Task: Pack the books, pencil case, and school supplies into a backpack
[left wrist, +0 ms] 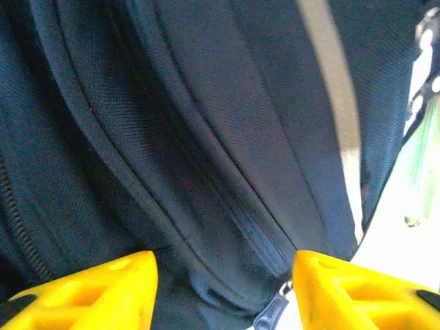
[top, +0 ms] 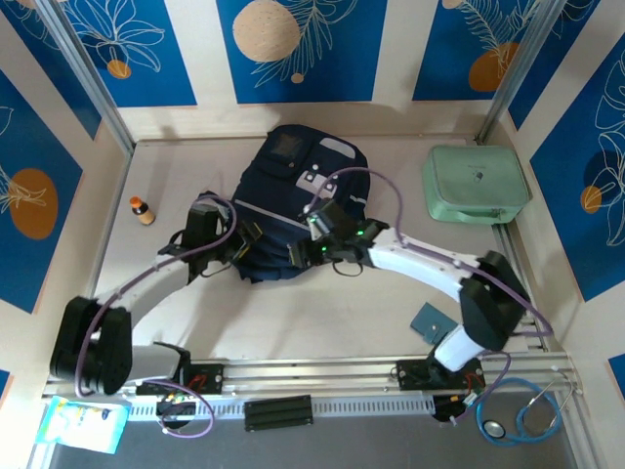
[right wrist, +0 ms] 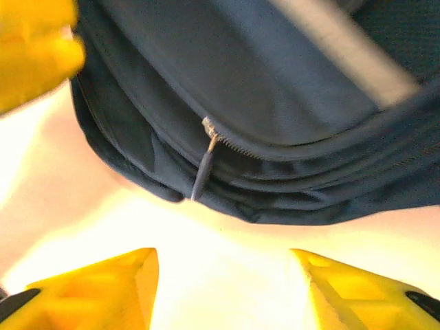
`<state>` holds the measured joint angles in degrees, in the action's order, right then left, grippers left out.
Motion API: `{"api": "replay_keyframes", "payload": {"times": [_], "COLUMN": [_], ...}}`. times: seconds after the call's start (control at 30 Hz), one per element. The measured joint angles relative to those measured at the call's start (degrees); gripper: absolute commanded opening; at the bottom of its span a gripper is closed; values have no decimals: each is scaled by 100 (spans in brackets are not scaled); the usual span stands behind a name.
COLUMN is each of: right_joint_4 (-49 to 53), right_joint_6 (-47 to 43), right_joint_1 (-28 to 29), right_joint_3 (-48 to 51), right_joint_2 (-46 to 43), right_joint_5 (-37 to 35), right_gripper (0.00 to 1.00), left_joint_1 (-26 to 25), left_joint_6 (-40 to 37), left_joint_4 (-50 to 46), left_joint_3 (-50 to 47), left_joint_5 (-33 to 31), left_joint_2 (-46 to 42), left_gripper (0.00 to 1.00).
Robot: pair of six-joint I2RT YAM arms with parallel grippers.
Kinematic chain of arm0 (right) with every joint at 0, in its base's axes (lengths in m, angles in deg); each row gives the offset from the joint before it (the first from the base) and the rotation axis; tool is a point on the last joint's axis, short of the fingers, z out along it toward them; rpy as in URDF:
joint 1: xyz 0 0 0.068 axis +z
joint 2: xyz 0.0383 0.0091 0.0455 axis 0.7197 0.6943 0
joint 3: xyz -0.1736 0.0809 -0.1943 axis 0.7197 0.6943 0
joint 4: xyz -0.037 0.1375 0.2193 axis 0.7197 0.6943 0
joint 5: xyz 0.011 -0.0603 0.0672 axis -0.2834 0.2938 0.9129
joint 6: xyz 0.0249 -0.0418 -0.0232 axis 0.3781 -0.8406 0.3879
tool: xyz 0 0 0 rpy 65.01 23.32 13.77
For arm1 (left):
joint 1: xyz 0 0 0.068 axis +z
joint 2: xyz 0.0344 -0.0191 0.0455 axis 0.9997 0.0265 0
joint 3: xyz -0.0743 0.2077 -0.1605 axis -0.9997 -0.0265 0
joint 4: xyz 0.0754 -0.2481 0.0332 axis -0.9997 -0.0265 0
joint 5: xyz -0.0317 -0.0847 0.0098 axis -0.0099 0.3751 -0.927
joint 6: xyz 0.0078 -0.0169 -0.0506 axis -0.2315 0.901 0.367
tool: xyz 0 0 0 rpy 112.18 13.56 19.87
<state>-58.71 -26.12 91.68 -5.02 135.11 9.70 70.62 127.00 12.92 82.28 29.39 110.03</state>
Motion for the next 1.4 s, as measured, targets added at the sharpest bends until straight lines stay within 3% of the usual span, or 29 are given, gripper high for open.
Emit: {"api": "replay_keyframes", "payload": {"times": [0.17,0.3,0.47,0.67,1.17,1.33,1.4], "right_joint_4": [-490,-612,-763,-898,-953,-984,-1019], "right_joint_6": [726,1246,1759,2210,2393,2402,2420], "right_joint_1": [-726,-1073,-1244,-1410,-1611,-1611,-1613], "right_joint_3": [374,479,503,743,887,887,905], "right_joint_2": [-459,-428,-315,-315,-317,-315,-315], "right_joint_5": [334,544,748,863,960,1058,1091], "right_gripper": [56,56,56,56,55,55,55], "left_joint_1": [-271,-984,-1932,-2730,-2839,-2839,-2839], "left_joint_6": [-754,-1436,-2070,-2638,-3145,-3121,-3147], "left_joint_4": [-872,-1674,-2317,-2848,-3473,-3563,-3567], "left_joint_3": [149,761,1786,2640,3314,3344,3344], "left_joint_5": [-498,-1062,-1792,-2546,-2924,-3154,-3191], "left_joint_2": [-581,-498,238,1458,2697,2734,2734], "left_gripper": [60,60,55,39,22,0,0]}}
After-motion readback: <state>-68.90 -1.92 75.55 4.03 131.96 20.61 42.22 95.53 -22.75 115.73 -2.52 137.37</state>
